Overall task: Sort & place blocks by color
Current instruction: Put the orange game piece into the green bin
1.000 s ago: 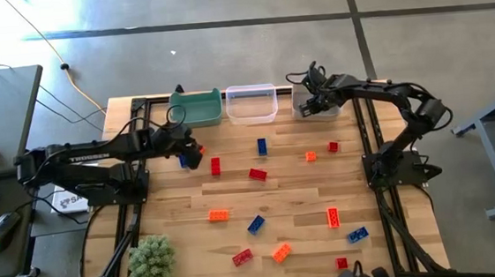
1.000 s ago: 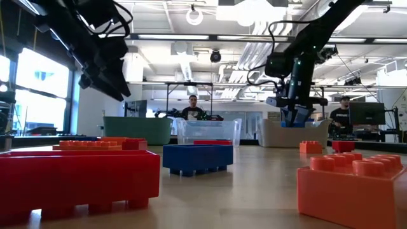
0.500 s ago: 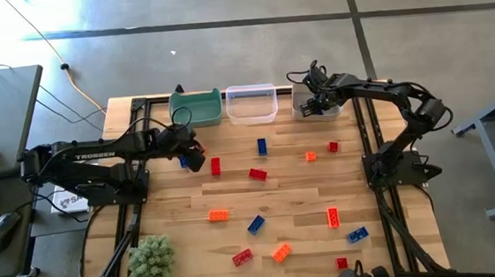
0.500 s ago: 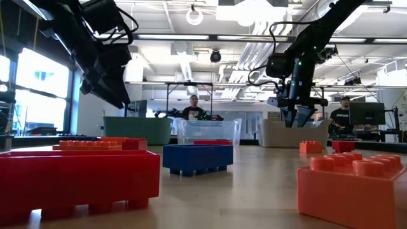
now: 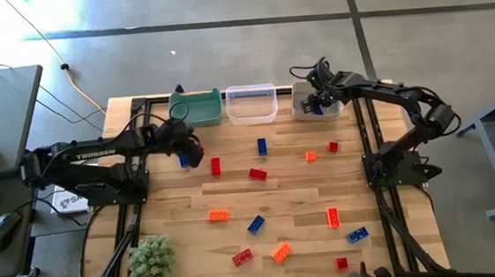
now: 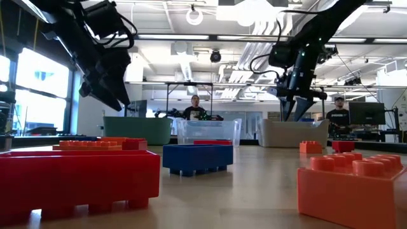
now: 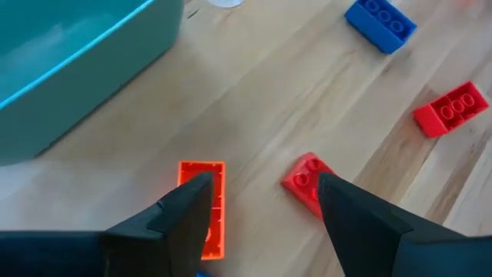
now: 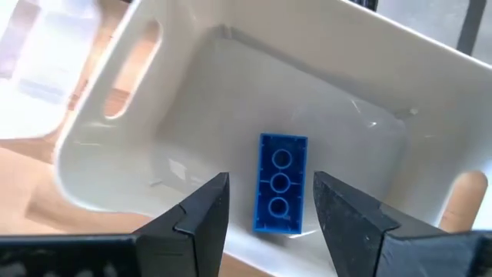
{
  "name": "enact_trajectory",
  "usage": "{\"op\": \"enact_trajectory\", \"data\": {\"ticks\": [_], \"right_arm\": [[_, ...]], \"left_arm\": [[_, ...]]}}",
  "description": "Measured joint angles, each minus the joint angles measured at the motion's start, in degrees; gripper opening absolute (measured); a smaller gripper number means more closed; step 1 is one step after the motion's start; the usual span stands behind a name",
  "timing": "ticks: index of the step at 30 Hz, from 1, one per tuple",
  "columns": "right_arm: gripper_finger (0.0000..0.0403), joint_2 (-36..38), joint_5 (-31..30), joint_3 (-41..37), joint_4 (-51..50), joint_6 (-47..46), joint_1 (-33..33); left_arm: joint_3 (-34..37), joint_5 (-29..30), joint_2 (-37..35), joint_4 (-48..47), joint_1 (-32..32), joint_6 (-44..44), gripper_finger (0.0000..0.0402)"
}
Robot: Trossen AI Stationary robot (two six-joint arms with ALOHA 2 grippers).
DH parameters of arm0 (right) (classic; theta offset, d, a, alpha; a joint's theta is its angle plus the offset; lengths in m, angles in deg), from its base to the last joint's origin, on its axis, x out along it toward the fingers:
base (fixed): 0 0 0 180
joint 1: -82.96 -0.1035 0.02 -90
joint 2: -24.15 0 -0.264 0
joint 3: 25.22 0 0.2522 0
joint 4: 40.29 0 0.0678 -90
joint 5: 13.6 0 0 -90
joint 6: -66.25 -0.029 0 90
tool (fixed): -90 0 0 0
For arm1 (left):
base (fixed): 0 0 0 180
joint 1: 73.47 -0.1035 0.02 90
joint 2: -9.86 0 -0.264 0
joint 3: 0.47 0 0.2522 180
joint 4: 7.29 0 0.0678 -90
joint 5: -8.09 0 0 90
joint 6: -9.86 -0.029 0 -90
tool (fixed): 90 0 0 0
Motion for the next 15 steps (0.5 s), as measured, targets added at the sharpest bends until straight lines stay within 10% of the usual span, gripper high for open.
{"op": "enact_trajectory", "data": {"ticks": [15], "right_arm": [[0.0177,2.3,2.5,0.0,0.2,-0.5,0.0]], "left_arm": [[0.0,2.4,0.0,-2.2,-2.1,0.0,0.0232]]}}
